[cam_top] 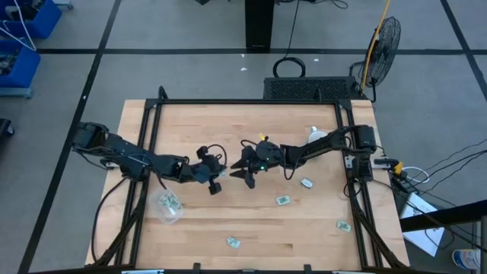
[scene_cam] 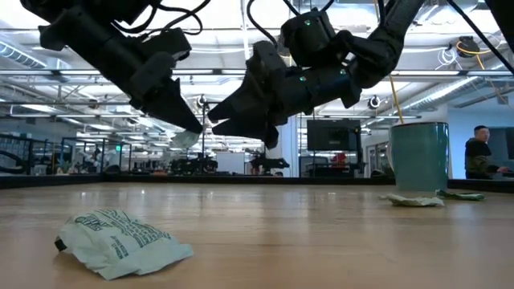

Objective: Pick and place Stevia / Truvia into bins
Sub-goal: Put the stevia packet into the transparent container

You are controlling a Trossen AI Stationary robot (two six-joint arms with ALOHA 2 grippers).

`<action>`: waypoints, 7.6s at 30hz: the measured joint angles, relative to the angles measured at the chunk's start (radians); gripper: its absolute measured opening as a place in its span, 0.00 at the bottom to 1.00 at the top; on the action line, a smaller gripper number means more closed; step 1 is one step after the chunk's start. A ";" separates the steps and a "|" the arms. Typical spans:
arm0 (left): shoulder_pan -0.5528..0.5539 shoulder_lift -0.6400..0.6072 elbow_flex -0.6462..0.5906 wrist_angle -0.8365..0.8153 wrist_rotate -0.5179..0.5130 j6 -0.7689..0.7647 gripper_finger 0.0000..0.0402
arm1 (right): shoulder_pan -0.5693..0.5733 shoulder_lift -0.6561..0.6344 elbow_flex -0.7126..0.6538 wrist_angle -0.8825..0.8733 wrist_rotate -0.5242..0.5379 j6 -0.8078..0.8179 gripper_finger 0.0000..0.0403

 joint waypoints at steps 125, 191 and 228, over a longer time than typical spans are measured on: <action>0.023 -0.031 0.007 -0.101 0.221 0.199 0.03 | 0.006 0.000 0.001 -0.032 0.107 -0.451 0.32; -0.255 -0.190 0.142 -0.580 0.183 -0.240 0.29 | 0.295 -0.478 0.001 -1.134 0.488 -0.097 0.41; -0.191 -0.190 0.142 -0.548 0.184 -0.083 0.29 | 0.307 -0.601 -0.405 -1.164 0.413 0.255 0.22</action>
